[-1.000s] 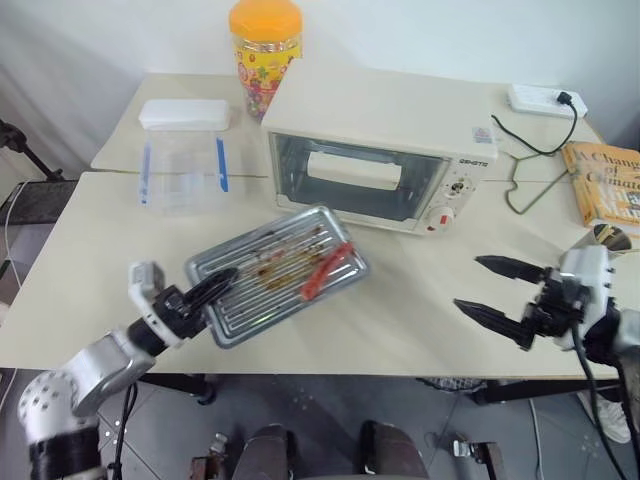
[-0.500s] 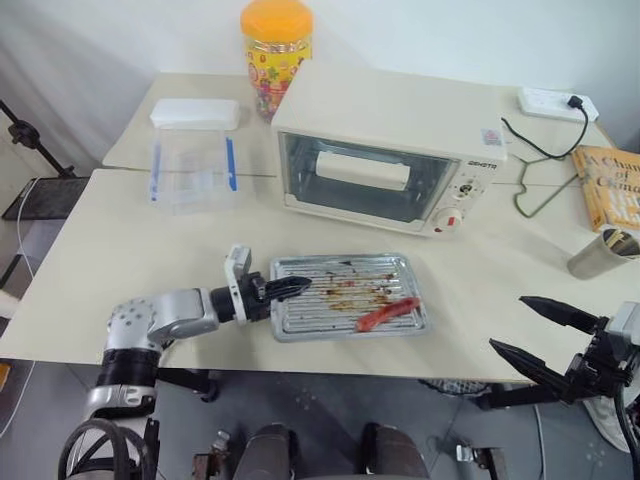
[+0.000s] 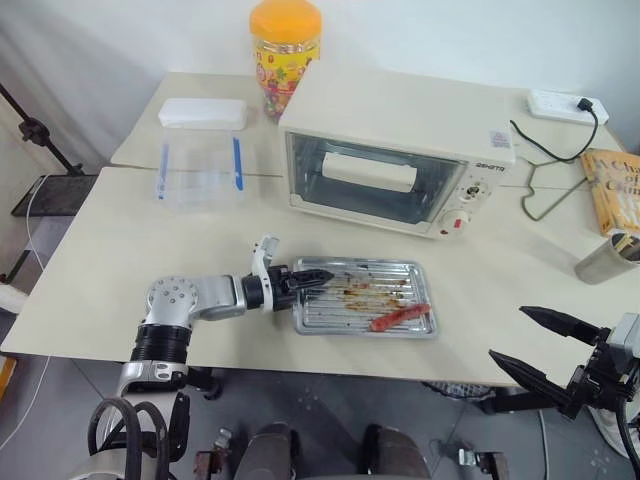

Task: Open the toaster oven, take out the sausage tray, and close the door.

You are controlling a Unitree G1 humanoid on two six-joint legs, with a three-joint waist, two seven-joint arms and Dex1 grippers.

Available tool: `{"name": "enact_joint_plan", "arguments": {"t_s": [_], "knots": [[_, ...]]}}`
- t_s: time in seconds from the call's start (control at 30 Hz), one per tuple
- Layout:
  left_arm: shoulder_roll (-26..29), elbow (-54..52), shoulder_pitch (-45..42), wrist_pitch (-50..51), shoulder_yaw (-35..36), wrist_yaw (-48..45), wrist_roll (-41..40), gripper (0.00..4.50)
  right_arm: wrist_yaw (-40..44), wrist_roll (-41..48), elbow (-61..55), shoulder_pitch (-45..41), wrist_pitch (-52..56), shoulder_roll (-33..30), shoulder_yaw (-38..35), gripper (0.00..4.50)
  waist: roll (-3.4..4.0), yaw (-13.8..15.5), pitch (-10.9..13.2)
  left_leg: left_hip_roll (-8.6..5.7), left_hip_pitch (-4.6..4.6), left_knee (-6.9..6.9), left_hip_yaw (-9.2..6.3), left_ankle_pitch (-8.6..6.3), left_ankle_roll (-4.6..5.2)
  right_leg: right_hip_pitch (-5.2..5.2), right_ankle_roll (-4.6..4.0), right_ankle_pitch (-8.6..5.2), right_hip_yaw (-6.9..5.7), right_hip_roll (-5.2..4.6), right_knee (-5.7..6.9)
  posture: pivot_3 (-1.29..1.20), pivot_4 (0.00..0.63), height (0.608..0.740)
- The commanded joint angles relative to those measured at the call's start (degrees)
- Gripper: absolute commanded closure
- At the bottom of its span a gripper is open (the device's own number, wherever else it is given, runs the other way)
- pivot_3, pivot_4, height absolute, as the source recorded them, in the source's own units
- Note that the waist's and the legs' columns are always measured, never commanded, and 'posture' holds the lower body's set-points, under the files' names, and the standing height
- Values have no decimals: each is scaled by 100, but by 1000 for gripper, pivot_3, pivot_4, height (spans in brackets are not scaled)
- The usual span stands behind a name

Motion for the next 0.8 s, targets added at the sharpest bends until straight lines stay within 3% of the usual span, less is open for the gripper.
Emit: {"name": "enact_joint_plan", "arguments": {"t_s": [0.03, 0.17, 0.23, 0.33, 0.43, 0.5, 0.6, 0.67, 0.8], "knots": [[231, -655, 168, 116, -22, -526, 379, 1656, 274, 95, -17, -85, -291, -41, -102, 0, 0, -21, 0, 0, -1, 0, 0, 0, 0, -1, 0, 0, 0, 0, 0, 0, 150, 740], [744, -1441, 443, 65, 25, -1132, 721, 403, 543, 52, 194, -270, -457, -97, 5, 0, -3, -141, 2, 6, 2, -6, 4, 0, -1, -6, 0, 0, 0, 4, 3, 0, 150, 740], [1318, -2137, 754, -827, -340, -2195, 1495, 41, 651, -37, 365, -367, -522, -158, 79, 0, -3, -182, 2, 9, 1, -6, 2, 1, -2, -7, 0, 0, 0, 7, 5, 0, 150, 740], [1978, -2807, 1533, -3271, -689, -4319, 2913, 41, 834, -132, 620, -542, -607, -257, 224, 0, 3, -252, 1, 10, -2, -17, 18, 0, -9, -21, -3, -1, 5, 8, 2, 0, 150, 740], [2179, -2498, 1812, -3580, -334, -4753, 3051, 41, 931, -172, 766, -715, -670, -307, 390, 0, 3, -234, 2, 15, -14, -18, 32, -2, -11, -44, -5, -3, 13, 7, 3, 0, 150, 740], [2256, -2493, 2133, -4762, -223, -5208, 3681, 41, 1022, -161, 789, -860, -693, -342, 522, 0, 4, -229, 3, 16, -20, -13, 30, -1, -9, -49, -5, -2, 15, 6, 8, 0, 150, 740], [3158, -2582, 2798, -4973, -123, -6154, 4028, 41, 1076, -15, 789, -1253, -679, -378, 722, 0, -1, -262, 7, 21, -24, -17, 32, -3, -9, -60, -5, -3, 16, 6, 10, 0, 150, 740], [3033, -2339, 3046, -6802, 263, -6138, 4758, 41, 1247, 34, 836, -1441, -688, -452, 847, 0, 13, -265, 14, 26, -24, -20, 48, -7, -6, -68, -7, -4, 16, 7, 10, 0, 150, 740], [2734, -1925, 2721, -7600, 707, -6223, 4733, 41, 1519, -12, 1004, -1643, -713, -595, 1018, 0, 15, -175, 17, 42, -24, -9, 42, -9, -1, -62, -6, -3, 13, -2, 15, 0, 150, 740]]}}
